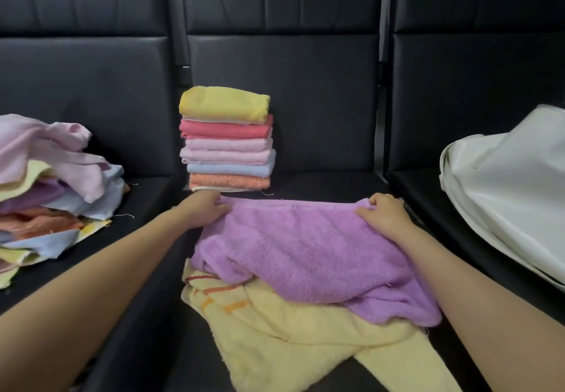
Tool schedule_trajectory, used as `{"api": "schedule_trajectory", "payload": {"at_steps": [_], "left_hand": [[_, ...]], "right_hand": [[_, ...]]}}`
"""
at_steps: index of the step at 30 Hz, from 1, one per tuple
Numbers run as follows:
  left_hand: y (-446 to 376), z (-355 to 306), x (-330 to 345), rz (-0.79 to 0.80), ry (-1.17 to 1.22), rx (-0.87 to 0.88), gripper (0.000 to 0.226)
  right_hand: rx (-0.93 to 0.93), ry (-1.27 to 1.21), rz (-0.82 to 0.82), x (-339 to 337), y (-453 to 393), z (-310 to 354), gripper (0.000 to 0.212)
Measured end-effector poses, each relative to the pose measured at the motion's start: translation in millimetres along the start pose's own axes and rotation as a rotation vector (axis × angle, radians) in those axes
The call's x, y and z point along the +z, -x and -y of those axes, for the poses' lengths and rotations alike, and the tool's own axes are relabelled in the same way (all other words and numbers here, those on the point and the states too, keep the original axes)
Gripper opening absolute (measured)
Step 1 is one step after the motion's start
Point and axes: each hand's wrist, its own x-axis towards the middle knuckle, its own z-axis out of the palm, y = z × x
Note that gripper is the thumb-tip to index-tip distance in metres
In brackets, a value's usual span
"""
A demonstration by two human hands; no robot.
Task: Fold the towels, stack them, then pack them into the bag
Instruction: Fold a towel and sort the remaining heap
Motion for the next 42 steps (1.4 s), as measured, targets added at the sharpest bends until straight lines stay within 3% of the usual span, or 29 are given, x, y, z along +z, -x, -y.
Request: {"api": "schedule_trajectory", "payload": {"at_steps": [4,10,14,22,26,29,32,37,39,42], "left_hand": [[20.4,-7.1,-14.3,-0.183,0.098,0.041,0.043],[57.1,-23.7,-90.5,-0.528,0.552,0.095,0.049],[85.0,-52.9,-146.2,-0.672,0.813,0.127,0.043],[135.5,-87.0,-240.1,-0.853,1.177,0.194,0.034],[154.9,-86.8,-276.3,-0.868,1.288,0.197,0.034],[164.8,-85.0,-304.3,-0.853,1.389,0.116,0.034],[173.3,-77.3,-324.4,-0.652,1.453,0.032,0.034],[174.4,-57.6,-307.7,-0.299,1.360,-0.019,0.029],[165.3,-45.3,-283.2,-0.240,1.294,-0.084,0.028],[144.2,-28.0,-227.1,-0.326,1.021,-0.161,0.022]], "right_hand": [[-0.051,-0.352,-0.110,-14.6,25.1,9.7,0.010],[-0.142,-0.742,-0.165,-88.3,59.5,61.7,0.024],[-0.187,-0.963,-0.239,-150.1,71.2,105.8,0.027],[-0.170,-1.152,-0.273,-237.9,101.8,183.2,0.019],[-0.244,-1.190,-0.254,-267.5,119.5,210.0,0.018],[-0.260,-1.264,-0.148,-286.0,129.2,225.7,0.017],[-0.248,-1.305,-0.005,-297.3,140.6,233.6,0.017],[-0.105,-1.265,0.132,-282.4,139.9,214.3,0.023],[-0.041,-1.217,0.091,-262.9,129.1,201.1,0.021],[-0.023,-0.922,-0.121,-216.5,109.2,171.8,0.013]]}}
